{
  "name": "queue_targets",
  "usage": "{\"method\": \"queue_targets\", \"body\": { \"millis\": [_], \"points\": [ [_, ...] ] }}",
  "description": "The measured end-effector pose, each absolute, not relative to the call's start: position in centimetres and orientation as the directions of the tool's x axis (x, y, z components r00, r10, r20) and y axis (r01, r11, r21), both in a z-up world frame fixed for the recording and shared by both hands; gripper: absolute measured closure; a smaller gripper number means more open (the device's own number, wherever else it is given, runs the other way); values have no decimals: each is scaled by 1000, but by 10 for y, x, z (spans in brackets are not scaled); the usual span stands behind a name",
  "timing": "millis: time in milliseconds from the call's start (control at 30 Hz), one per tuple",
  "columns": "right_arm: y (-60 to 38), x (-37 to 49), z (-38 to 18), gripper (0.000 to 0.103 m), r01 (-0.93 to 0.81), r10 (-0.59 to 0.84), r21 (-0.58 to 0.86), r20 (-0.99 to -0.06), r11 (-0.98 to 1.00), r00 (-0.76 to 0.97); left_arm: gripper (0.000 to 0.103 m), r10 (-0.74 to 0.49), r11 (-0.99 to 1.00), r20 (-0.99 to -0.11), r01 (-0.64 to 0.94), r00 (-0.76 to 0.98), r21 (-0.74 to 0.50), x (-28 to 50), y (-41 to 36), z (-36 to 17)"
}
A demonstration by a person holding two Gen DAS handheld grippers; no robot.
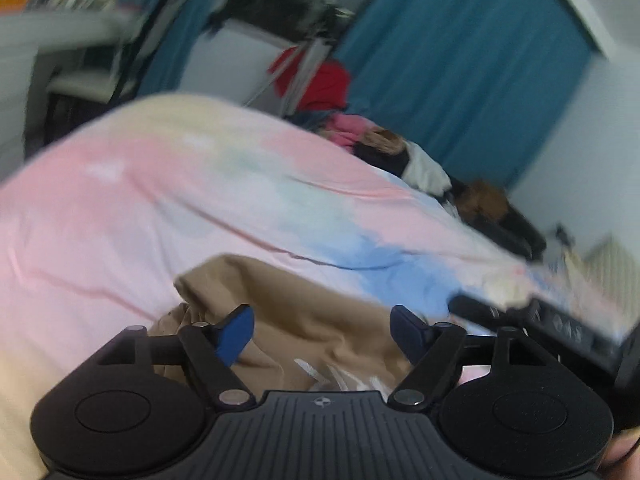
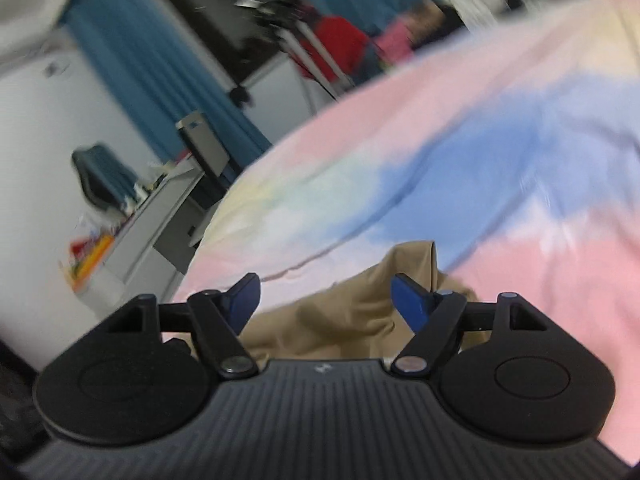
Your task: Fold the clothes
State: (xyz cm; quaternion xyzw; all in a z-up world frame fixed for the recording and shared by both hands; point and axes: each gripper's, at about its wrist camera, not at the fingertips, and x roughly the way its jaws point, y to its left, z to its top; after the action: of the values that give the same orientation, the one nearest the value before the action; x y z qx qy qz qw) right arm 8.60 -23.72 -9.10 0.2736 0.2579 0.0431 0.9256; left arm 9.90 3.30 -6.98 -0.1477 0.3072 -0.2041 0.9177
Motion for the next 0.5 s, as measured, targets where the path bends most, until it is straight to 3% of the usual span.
{"method": "queue_targets", "body": {
  "millis": [100, 300, 500],
  "points": [
    [-222, 89, -92, 28, 11, 205, 406, -484, 914, 851, 26, -408, 911, -543, 293, 734, -289, 98, 23, -77],
    [-209, 120, -118, 33, -14, 198, 292, -609, 956, 768, 26, -312, 950, -618, 258, 721, -179, 123, 10, -106],
    [-203, 119, -123, 33, -34, 181, 250, -596, 968, 782, 27, -298, 953, -609, 267, 735, -143, 119, 8, -106]
  ]
}}
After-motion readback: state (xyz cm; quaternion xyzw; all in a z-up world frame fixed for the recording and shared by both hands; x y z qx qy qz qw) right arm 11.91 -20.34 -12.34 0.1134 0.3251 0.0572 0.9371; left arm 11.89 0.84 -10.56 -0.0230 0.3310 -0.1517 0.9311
